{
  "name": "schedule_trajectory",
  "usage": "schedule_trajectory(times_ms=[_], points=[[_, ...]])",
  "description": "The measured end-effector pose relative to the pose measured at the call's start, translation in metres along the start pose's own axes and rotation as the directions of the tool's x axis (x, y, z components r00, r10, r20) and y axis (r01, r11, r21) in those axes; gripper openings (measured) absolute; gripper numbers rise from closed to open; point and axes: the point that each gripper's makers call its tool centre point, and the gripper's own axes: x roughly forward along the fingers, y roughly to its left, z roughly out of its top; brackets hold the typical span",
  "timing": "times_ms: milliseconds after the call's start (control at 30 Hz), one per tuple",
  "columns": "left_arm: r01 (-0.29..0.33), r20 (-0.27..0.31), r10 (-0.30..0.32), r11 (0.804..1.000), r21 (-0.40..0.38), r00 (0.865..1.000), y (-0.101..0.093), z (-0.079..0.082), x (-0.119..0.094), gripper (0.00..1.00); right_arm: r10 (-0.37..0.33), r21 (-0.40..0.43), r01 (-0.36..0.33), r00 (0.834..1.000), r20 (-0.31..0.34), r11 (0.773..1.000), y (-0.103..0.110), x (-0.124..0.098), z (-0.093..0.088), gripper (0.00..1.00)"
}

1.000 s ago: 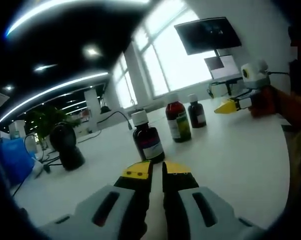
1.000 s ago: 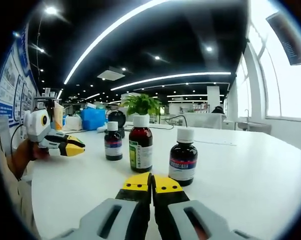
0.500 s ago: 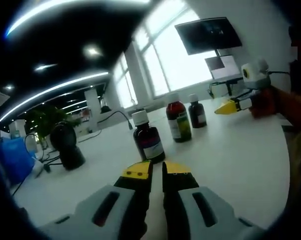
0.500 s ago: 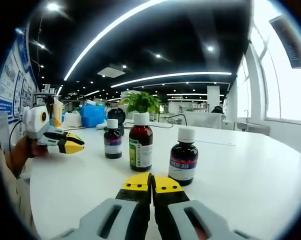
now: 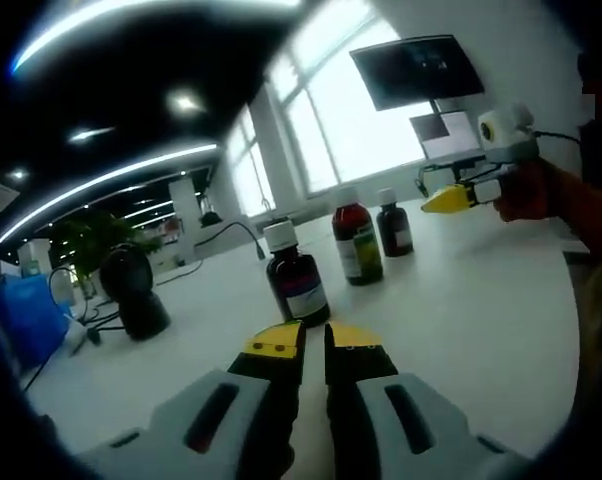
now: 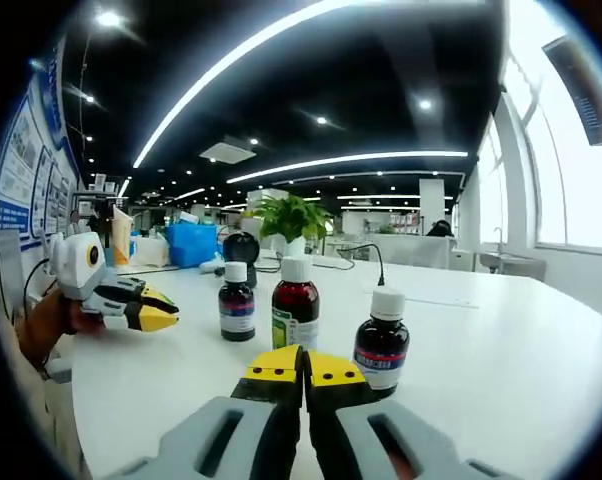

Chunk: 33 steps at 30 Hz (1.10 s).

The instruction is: Rotate the medicine bottle to make it face forward pick up the medicine bottle inspect the drug traceability code place the medicine on the table

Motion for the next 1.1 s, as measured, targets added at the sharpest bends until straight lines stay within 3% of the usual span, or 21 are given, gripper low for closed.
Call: schedule_trajectory(times_ms=[633,1100], points=[[0.008,0.006,-0.008,1.0,-0.006,1.0,0.001,0.0,0.001,0.0,0.034,-0.021,-0.034,0.999,0.008,0.999,0.001,0.025,0.027,0.0],[0.018,0.016,-0.018,1.0,-0.003,1.0,0.0,0.002,0.001,0.0,0.049,-0.091,-0.046,0.998,0.029,0.995,0.005,0.035,0.054,0.06]])
